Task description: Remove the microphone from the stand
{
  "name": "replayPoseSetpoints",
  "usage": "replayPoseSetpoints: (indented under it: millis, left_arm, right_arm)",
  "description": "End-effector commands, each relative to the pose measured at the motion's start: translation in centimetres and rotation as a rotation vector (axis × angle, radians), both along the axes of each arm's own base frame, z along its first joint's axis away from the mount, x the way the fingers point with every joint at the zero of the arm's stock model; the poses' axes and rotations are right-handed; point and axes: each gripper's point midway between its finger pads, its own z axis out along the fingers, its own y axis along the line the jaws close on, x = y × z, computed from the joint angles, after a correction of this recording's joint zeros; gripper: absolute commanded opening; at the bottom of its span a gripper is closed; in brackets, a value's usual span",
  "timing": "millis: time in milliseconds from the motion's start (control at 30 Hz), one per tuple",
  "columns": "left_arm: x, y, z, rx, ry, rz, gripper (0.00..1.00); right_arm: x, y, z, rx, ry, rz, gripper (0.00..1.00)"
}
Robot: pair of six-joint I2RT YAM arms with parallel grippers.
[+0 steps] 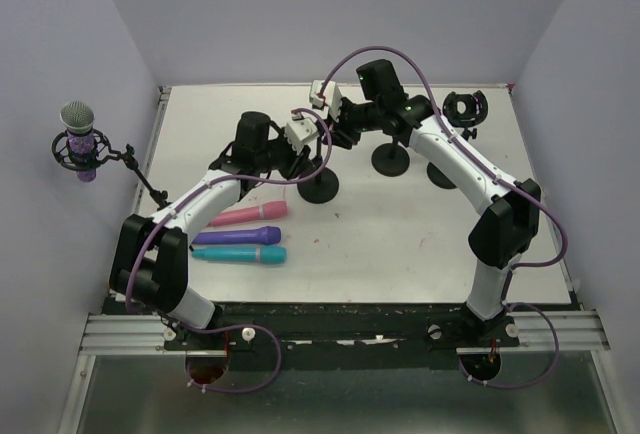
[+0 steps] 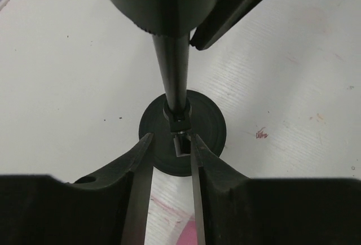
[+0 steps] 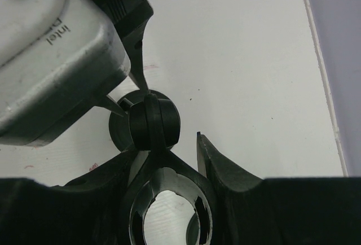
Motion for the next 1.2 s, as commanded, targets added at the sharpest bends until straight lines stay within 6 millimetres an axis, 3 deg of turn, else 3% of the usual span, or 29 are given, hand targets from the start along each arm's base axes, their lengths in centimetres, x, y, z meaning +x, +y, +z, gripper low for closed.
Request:
replayPoseSetpoints:
  millis: [0,200,333,467,567,767,933,1000,1167]
  left_arm:
    - [0.2,-0.3,-0.5,0.012,0.020,0.002,0.34]
    - [-0.1,-0.3,-0.8,0.029,0.128,0.000,0.08]
    - [-2.3,-1.7,1.3,-0.190,0.367,-0.106,0.01]
    - [-3.4,-2.9,4.0,-0.414,0.644,-0.211,0.00]
    - [-3.8,-3.3,4.9,-0.503,0.752,-0.241,0.00]
    - [-1.5,-2.3,3.9,-0.600,1.004,-0.161,0.00]
    - [-0.5,-0.9,3.9,-0.618,1.008,-0.075,0.64]
    - [-0.1,-0.6,4.2,-0.599,0.964,-0.043,0.75]
    - [0.0,0.1,6.8,-0.531,0.757,-0.048,0.80]
  right_arm:
    - [0.4,0.6,1.1,0.023,-0.018,-0.006,0.25]
    - [0.5,0.4,1.2,0.018,-0.026,-0.017,0.25]
    - [0.2,0.0,1.3,0.012,-0.033,-0.018,0.25]
    - [-0.1,-0.4,1.4,0.003,-0.041,-0.018,0.24]
    - [-0.4,-0.6,1.5,-0.001,-0.044,-0.011,0.24]
    - [-0.6,-0.5,1.5,0.005,-0.036,-0.005,0.24]
    - [-0.6,-0.5,2.0,0.011,-0.047,-0.005,0.23]
    - [-0.6,-0.5,2.1,0.014,-0.045,-0.010,0.23]
    - [-0.6,-0.5,1.9,0.016,-0.038,-0.014,0.26]
